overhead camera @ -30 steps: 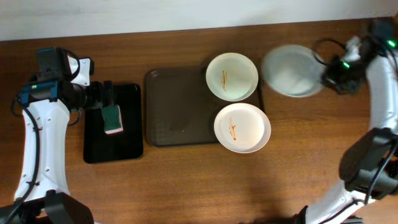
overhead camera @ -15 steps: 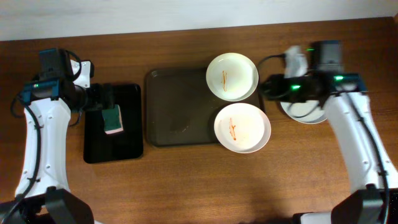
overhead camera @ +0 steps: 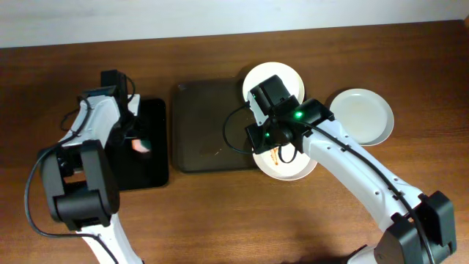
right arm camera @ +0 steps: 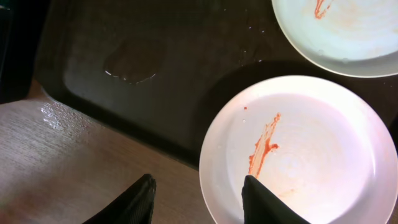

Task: Clean dirty plates on tray and stack at the side

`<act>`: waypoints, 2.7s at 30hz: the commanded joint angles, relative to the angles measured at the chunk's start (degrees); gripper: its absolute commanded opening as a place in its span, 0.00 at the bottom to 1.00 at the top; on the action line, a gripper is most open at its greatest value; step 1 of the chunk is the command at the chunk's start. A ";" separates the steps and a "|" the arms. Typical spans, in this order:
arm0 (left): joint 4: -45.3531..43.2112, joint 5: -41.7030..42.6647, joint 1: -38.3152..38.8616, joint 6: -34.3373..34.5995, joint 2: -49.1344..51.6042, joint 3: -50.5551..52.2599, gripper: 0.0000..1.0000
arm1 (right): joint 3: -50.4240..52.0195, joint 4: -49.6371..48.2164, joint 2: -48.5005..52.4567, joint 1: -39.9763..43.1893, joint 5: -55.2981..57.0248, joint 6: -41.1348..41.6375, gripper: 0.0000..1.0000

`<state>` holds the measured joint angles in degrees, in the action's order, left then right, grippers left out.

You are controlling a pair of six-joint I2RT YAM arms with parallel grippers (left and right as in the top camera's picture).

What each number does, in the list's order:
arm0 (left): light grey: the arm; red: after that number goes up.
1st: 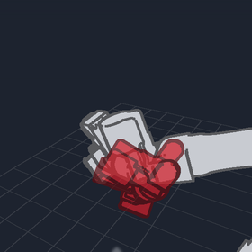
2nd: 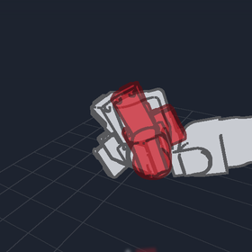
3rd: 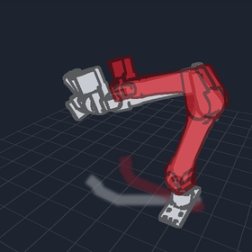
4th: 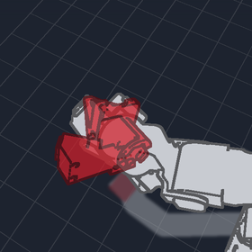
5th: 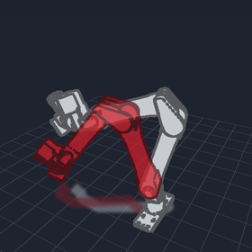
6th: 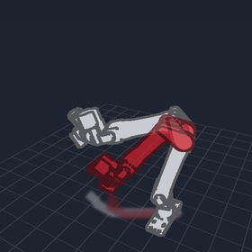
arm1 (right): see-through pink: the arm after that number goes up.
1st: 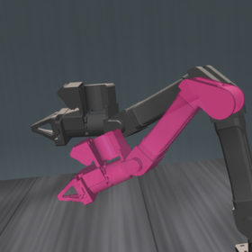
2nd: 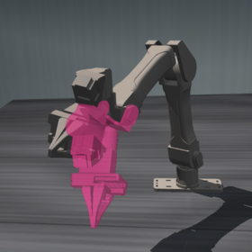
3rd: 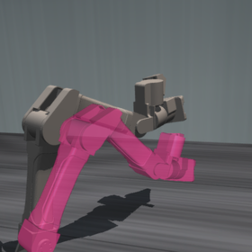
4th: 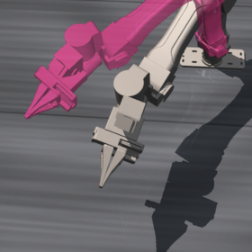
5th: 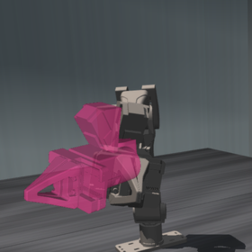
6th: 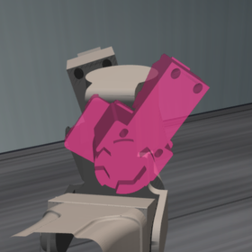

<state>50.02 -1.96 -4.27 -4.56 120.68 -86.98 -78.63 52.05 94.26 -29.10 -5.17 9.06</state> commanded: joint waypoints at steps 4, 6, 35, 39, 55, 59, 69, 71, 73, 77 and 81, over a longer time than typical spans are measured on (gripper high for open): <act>7.19 -5.86 -0.39 -0.90 -2.54 -5.22 0.82 | 0.07 0.48 -0.28 -0.46 0.72 0.46 0.47; 7.78 -4.94 -0.37 -0.92 -3.23 -5.25 0.82 | 0.07 1.38 -0.28 -0.46 0.70 0.46 0.47; 6.51 -12.74 0.87 1.33 -5.14 -0.98 0.34 | 0.07 2.21 -0.28 -0.46 -0.59 0.46 0.47; 9.53 -6.73 0.87 -2.62 -9.35 -2.23 0.54 | 0.07 2.16 -0.28 -0.46 -0.59 0.46 0.47; -2.47 3.93 0.92 1.11 -3.52 7.87 0.00 | 0.09 2.19 -0.28 -0.46 -0.59 0.44 0.47; 2.38 3.69 0.92 -0.24 -8.28 5.18 0.00 | 0.07 2.14 -0.28 -0.46 -0.59 0.44 0.47; -2.25 0.68 0.92 -1.51 -10.47 7.34 0.00 | -0.83 1.31 -0.70 1.33 -0.57 0.50 0.47; 3.37 0.66 0.92 -1.55 -11.54 0.50 0.00 | -1.22 2.49 -0.79 6.32 -1.84 2.43 0.46; 3.91 0.68 0.92 -2.01 -11.54 -0.94 0.00 | -1.16 5.11 -0.70 12.87 -3.41 3.69 0.46; 4.74 0.70 0.92 -2.40 -11.54 -0.94 0.00 | 0.63 9.07 7.17 19.63 3.67 7.13 0.46; 4.70 0.70 0.92 -2.45 -11.54 -0.94 0.00 | 2.82 14.36 13.92 24.81 2.89 8.00 0.48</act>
<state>54.68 -1.04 -3.53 -6.22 110.37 -87.31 -77.89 66.22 105.56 -6.68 -3.03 15.97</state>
